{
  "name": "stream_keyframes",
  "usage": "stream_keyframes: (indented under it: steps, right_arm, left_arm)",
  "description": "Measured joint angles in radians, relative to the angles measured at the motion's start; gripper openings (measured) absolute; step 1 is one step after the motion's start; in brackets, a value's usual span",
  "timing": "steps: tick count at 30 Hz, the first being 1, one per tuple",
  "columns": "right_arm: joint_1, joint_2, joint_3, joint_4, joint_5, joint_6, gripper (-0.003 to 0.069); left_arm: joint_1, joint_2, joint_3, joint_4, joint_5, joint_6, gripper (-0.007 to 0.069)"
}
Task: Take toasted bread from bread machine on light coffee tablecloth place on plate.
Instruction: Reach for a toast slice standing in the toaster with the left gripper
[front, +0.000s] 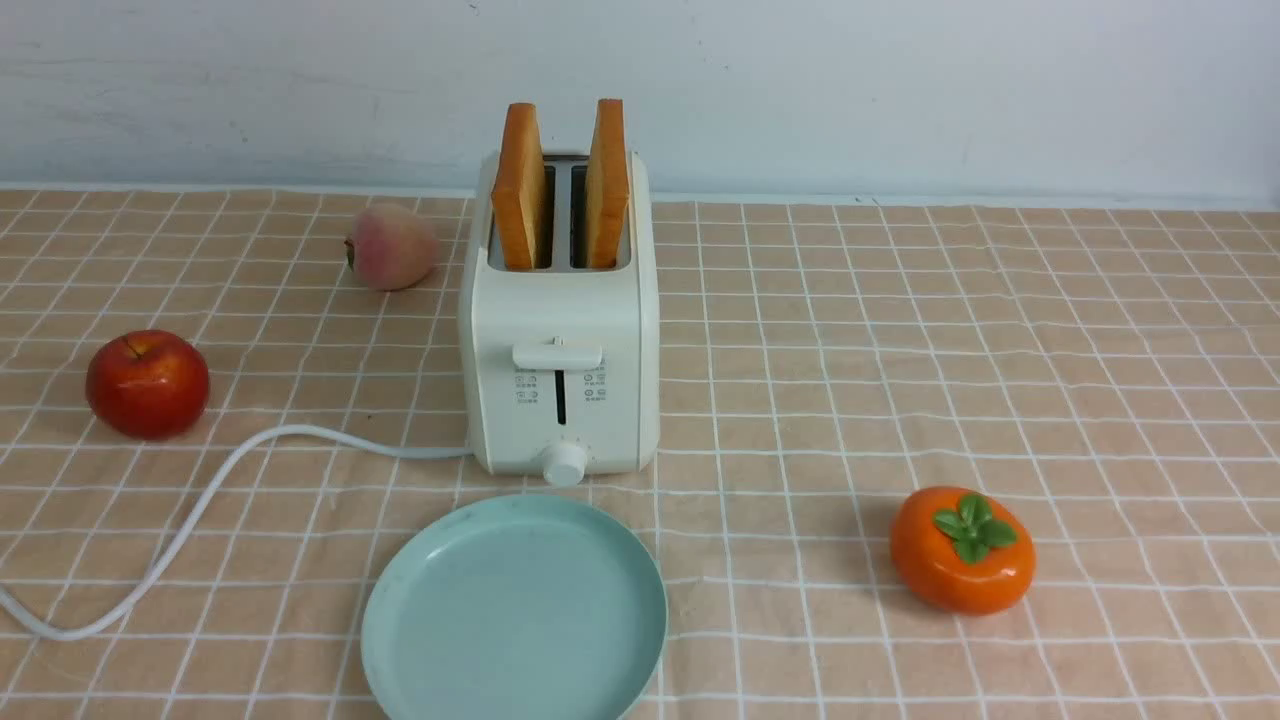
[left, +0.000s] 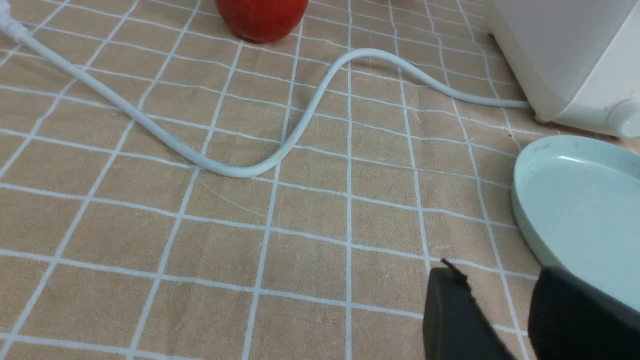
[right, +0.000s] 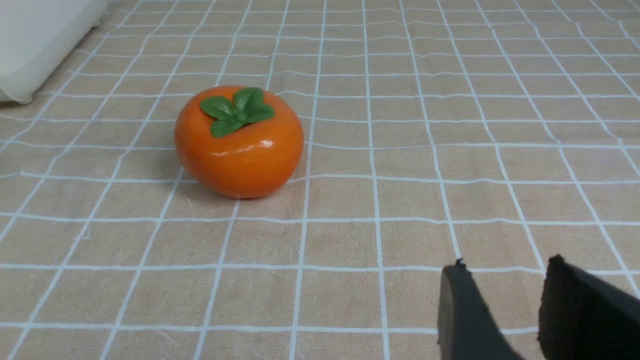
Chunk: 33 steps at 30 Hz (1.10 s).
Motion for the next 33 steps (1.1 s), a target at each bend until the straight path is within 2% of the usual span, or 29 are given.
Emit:
stream_keyframes:
  steps: [23, 27, 28, 30, 33]
  right_arm:
    - [0.000, 0.000, 0.000, 0.000, 0.000, 0.000, 0.0240]
    - [0.000, 0.000, 0.000, 0.000, 0.000, 0.000, 0.0240]
    - [0.000, 0.000, 0.000, 0.000, 0.000, 0.000, 0.0240]
    - [0.000, 0.000, 0.000, 0.001, -0.002, 0.000, 0.0240]
    - [0.000, 0.000, 0.009, 0.112, -0.076, 0.024, 0.0240]
  left_arm:
    - [0.000, 0.000, 0.000, 0.014, -0.020, -0.001, 0.0238]
    - [0.000, 0.000, 0.000, -0.040, -0.129, -0.037, 0.0238]
    - [0.000, 0.000, 0.000, -0.089, -0.210, -0.080, 0.0238]
    - [0.000, 0.000, 0.000, -0.128, -0.261, -0.105, 0.0238]
    - [0.000, 0.000, 0.000, -0.206, -0.370, -0.151, 0.0238]
